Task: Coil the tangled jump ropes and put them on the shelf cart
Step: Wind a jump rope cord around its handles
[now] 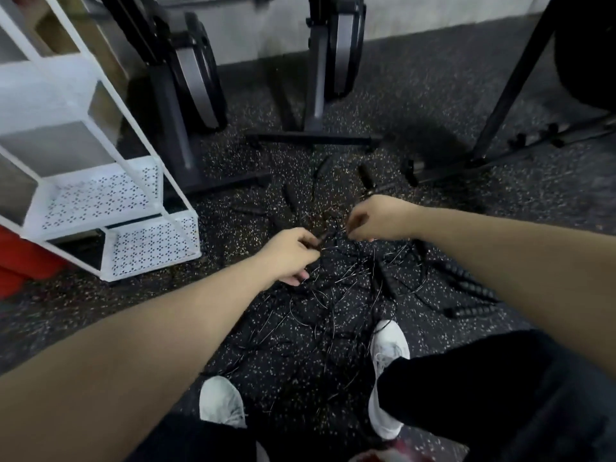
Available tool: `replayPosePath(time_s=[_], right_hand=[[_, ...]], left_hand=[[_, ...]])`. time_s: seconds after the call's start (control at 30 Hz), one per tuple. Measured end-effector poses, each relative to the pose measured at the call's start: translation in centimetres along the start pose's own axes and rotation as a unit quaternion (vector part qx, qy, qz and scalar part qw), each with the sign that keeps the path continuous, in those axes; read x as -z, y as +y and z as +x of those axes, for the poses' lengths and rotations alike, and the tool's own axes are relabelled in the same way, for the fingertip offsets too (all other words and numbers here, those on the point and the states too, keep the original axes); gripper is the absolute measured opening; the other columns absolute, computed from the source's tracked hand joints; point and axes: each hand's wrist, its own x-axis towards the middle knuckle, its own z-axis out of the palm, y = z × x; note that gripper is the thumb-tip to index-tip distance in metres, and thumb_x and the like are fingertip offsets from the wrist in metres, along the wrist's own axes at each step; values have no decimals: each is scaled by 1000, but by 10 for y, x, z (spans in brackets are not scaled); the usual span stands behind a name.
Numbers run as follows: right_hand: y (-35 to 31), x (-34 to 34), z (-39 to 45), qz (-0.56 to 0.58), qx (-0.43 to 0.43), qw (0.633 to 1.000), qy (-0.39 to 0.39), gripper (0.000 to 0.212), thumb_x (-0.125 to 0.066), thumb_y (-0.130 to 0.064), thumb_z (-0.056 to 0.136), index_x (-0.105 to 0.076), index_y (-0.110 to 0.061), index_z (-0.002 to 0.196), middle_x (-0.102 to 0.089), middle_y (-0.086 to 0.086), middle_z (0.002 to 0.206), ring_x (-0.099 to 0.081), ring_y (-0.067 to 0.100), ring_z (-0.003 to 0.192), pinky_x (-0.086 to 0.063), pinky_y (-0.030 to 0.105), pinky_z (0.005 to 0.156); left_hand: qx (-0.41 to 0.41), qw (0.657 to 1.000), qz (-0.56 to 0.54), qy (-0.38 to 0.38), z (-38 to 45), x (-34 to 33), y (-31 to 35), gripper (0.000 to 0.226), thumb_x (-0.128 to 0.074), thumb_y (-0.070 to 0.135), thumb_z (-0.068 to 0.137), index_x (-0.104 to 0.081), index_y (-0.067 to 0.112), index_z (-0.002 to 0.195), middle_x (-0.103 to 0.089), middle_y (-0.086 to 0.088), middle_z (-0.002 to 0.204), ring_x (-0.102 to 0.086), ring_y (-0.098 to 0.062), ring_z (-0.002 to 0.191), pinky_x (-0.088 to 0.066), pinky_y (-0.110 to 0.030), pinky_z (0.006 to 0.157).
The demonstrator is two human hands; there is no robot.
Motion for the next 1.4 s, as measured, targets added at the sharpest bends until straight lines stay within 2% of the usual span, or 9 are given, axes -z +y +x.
replayPosePath(time_s=[0.17,0.3,0.4,0.6,0.83,1.07,1.23,1.3,1.4], right_hand=[[41,-58,54,77,-54,996,0,14,-71,-39,92,-67,-26,90,-70,-4,96,-65,14,89,-54,32,81],[60,-108,86,142,-130,980,-45,37,-57,-52,99,-68,-23,78,-68,-5,76,-60,13,66,-45,25,59],[71,-150,109,164,-141,972,-95,40,-45,-49,105,-70,-19,96,-70,-1,85,-58,16,65,-49,26,62],[84,-224,152,195,-177,956,-130,29,-57,-29,99,-59,-22,128,-68,-2,88,-62,13,67,-44,18,51],[91,-272,213,286,-278,916,-40,46,-60,-32,97,-53,-19,140,-65,-4,91,-61,12,70,-51,26,64],[86,-289,279,449,-317,835,-14,76,-68,-29,93,-29,-19,158,-57,6,139,-58,27,122,-50,41,99],[76,-299,300,570,-321,756,34,34,-66,-22,96,-59,-8,126,-67,2,78,-60,17,58,-47,26,50],[69,-300,294,609,-315,726,46,23,-56,-27,104,-55,-13,122,-57,2,71,-54,16,49,-48,29,49],[67,-296,278,577,-323,750,28,27,-49,-34,106,-48,-28,133,-54,1,78,-45,14,55,-40,29,48]], left_hand=[[99,993,-72,0,45,-20,-57,12,-57,27,105,-63,25,115,-71,0,111,-69,-14,75,-59,-26,56],[181,976,-123,-8,77,-38,-103,13,-56,24,105,-64,21,115,-71,-3,113,-67,-17,77,-60,-30,63],[220,967,-132,-15,99,-51,-135,15,-54,22,105,-65,21,116,-69,-4,113,-66,-18,82,-60,-31,68],[252,956,-141,-42,137,-67,-183,14,-53,25,106,-64,23,114,-71,-3,111,-66,-18,81,-59,-30,64],[260,945,-193,-43,180,-87,-216,11,-55,24,105,-65,25,111,-72,0,104,-68,-16,79,-58,-30,64],[258,943,-207,-43,208,-97,-233,15,-53,24,105,-67,25,110,-72,-1,92,-67,-15,70,-59,-33,71],[246,942,-223,-42,213,-99,-239,14,-53,22,105,-66,25,105,-71,1,86,-64,-13,64,-56,-29,65],[234,947,-218,-24,212,-99,-238,15,-54,24,104,-68,25,107,-72,1,86,-64,-13,64,-54,-25,57],[190,959,-203,58,211,-96,-233,17,-53,23,102,-70,26,108,-65,4,75,-52,-10,54,-41,-22,47]])
